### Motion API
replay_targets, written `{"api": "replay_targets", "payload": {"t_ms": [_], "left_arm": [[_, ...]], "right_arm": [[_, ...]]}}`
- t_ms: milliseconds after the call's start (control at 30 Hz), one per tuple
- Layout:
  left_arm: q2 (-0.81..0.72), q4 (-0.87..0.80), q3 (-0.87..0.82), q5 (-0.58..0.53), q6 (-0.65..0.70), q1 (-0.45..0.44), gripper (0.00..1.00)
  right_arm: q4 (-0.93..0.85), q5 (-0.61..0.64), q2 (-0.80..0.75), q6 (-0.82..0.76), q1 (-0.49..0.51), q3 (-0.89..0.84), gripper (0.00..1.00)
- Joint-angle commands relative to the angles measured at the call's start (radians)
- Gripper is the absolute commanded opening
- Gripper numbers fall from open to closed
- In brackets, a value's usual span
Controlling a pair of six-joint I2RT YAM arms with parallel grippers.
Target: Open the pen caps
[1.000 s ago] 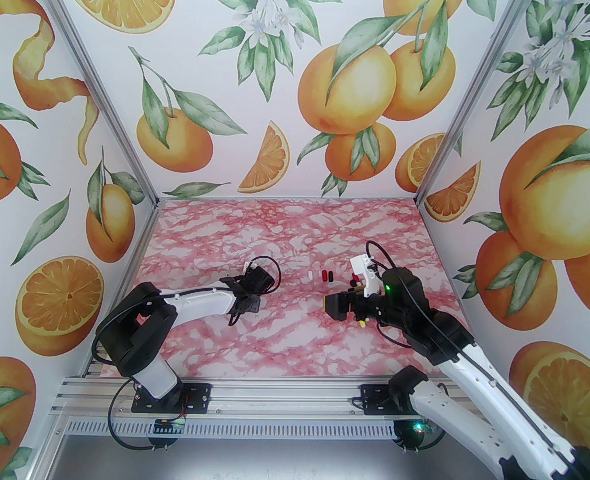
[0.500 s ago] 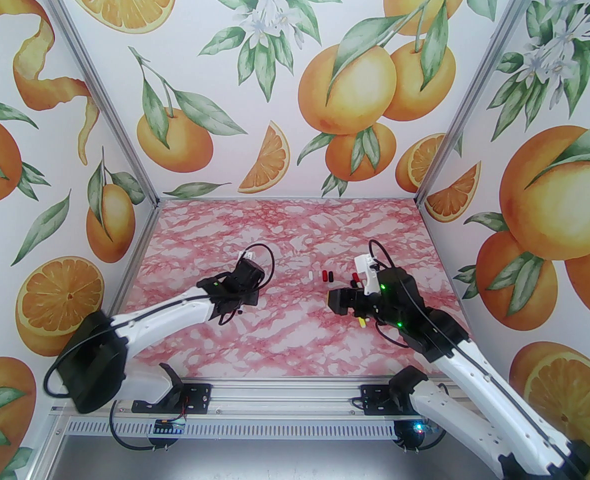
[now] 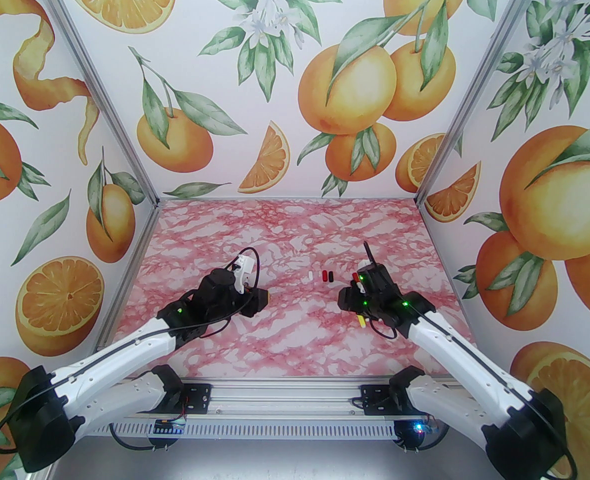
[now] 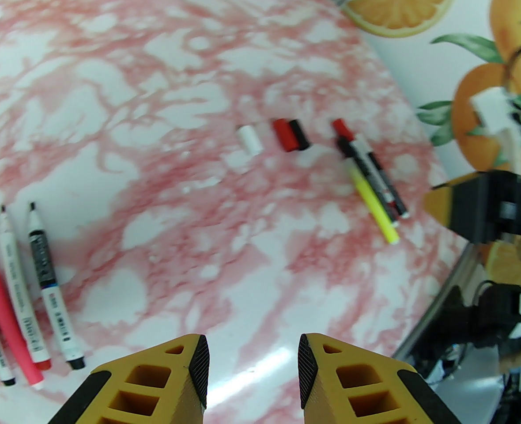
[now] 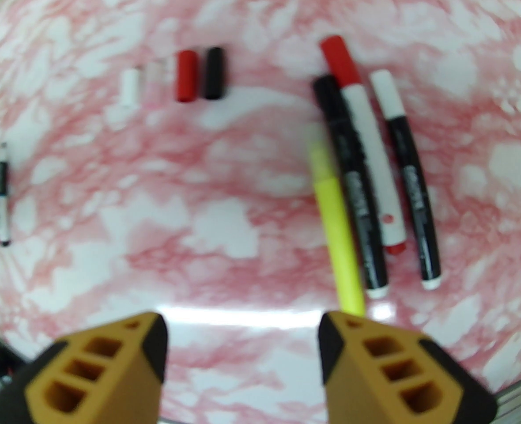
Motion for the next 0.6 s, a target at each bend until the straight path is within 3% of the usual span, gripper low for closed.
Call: {"api": "replay_targets", "payload": {"t_ms": [0, 567], "left_arm": [[-0.022, 0.074, -0.013, 0.091, 0.007, 0.004, 0.39], [-0.082, 0.086, 0.011, 0.141, -0.023, 0.005, 0.36]], "right_arm": [[0.045, 0.022, 0.038, 0.006, -0.037, -0.024, 0.56], [0.167, 0.011, 0.249, -0.057, -0.096, -0.03, 0.38]]}}
